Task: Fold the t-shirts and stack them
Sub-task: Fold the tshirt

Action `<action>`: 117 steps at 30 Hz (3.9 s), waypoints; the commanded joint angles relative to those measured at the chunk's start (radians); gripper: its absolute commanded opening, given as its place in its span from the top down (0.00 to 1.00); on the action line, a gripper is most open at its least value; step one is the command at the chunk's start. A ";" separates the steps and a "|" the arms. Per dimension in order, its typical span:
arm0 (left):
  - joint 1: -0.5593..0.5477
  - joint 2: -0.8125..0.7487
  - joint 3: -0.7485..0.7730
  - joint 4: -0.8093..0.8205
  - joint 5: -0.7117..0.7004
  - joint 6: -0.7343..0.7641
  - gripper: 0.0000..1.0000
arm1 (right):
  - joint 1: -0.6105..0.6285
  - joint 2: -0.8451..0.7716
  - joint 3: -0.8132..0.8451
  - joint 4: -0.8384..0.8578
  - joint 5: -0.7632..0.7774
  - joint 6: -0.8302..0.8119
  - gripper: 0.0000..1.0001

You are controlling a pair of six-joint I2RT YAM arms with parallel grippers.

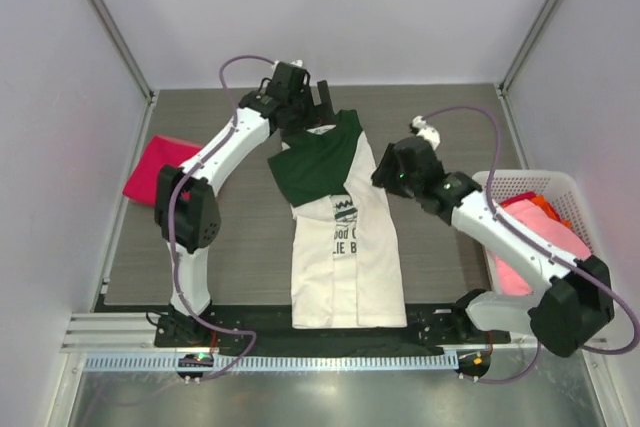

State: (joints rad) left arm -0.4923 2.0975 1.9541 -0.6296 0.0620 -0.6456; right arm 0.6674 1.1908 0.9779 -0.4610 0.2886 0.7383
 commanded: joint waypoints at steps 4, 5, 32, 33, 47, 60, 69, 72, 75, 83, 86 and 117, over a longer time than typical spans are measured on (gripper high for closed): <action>-0.008 -0.267 -0.351 0.125 -0.053 -0.051 0.00 | -0.335 0.203 0.037 0.142 -0.350 -0.162 0.35; -0.005 -0.307 -0.400 0.154 -0.053 -0.058 0.00 | -0.363 0.232 0.053 0.168 -0.421 -0.171 0.34; 0.155 0.005 -0.525 0.341 0.042 -0.126 0.39 | -0.482 1.013 0.534 0.395 -0.585 -0.165 0.88; 0.158 0.027 -0.473 0.341 0.048 -0.131 0.40 | -0.488 1.024 0.538 0.401 -0.572 -0.152 0.97; 0.207 0.113 -0.274 0.324 0.055 -0.100 0.03 | -0.555 1.017 0.583 0.490 -0.610 -0.083 0.42; 0.256 -0.477 -0.892 0.452 0.171 -0.186 0.00 | -0.532 0.351 -0.048 0.340 -0.439 -0.188 0.00; 0.085 -0.919 -1.283 0.349 0.107 -0.203 0.00 | -0.450 -0.163 -0.390 0.029 -0.422 -0.171 0.24; -0.024 -1.069 -1.382 0.308 0.064 -0.267 0.03 | -0.279 -0.247 -0.441 -0.026 -0.361 -0.051 0.28; -0.096 -1.166 -1.443 0.259 0.030 -0.334 0.05 | -0.175 -0.275 -0.446 -0.103 -0.289 0.039 0.28; -0.319 -1.228 -1.526 0.235 -0.086 -0.472 0.12 | -0.009 -0.361 -0.507 -0.223 -0.206 0.159 0.45; -0.480 -1.185 -1.534 0.234 -0.158 -0.538 0.14 | 0.052 -0.393 -0.533 -0.257 -0.186 0.210 0.51; -0.726 -1.065 -1.612 0.363 -0.226 -0.741 0.85 | 0.390 -0.298 -0.527 -0.311 -0.077 0.426 0.83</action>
State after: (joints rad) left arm -1.2110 1.0294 0.3504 -0.2882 -0.1421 -1.3758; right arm 1.0519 0.8902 0.4549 -0.7845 0.1947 1.1549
